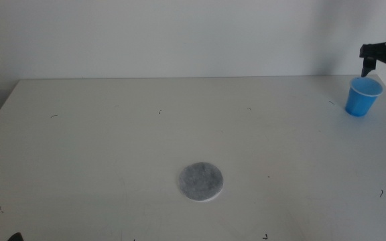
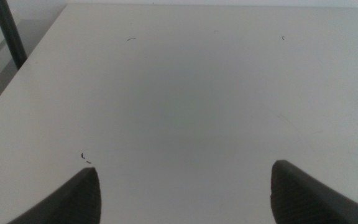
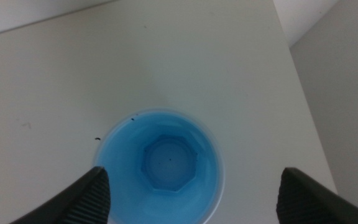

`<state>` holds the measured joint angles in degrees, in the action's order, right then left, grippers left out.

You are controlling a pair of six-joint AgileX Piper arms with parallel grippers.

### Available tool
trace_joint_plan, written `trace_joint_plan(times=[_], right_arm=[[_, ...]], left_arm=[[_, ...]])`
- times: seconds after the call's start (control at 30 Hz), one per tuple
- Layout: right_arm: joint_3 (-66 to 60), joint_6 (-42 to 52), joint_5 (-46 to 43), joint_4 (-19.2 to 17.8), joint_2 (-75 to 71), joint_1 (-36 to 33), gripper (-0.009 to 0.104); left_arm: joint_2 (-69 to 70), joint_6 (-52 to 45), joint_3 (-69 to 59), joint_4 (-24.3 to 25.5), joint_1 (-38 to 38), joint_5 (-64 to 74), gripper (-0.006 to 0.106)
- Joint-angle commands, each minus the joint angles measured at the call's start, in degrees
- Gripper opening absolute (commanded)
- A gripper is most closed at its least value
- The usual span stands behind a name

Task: Place an empty cup on a cup mat.

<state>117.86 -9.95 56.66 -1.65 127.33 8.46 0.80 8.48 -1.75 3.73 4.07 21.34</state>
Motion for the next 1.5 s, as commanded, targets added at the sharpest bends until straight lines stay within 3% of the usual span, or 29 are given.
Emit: trace_joint_plan(times=[0.0, 0.5, 0.63, 0.83, 1.17, 1.47], right_arm=[[2.1, 0.1, -2.2, -0.8, -2.9, 0.7, 0.065], [2.1, 0.1, -5.0, -0.3, 2.5, 1.6, 0.050], [2.1, 0.1, -5.1, -0.1, 3.4, 1.6, 0.035], [2.1, 0.1, -5.0, 0.3, 3.4, 1.5, -0.001], [1.5, 0.3, -1.3, 1.1, -2.9, -1.1, -0.001], [-9.8, -0.8, -4.1, 2.7, -17.8, -7.9, -0.001]], left_arm=[[0.2, 0.6, 0.3, 0.0, -0.1, -3.8, 0.105], [0.2, 0.6, 0.3, 0.0, -0.1, -3.8, 0.105], [0.2, 0.6, 0.3, 0.0, -0.1, -3.8, 0.105], [0.2, 0.6, 0.3, 0.0, -0.1, -3.8, 0.105], [0.2, 0.6, 0.3, 0.0, -0.1, -3.8, 0.105], [0.2, 0.6, 0.3, 0.0, -0.1, -3.8, 0.105]])
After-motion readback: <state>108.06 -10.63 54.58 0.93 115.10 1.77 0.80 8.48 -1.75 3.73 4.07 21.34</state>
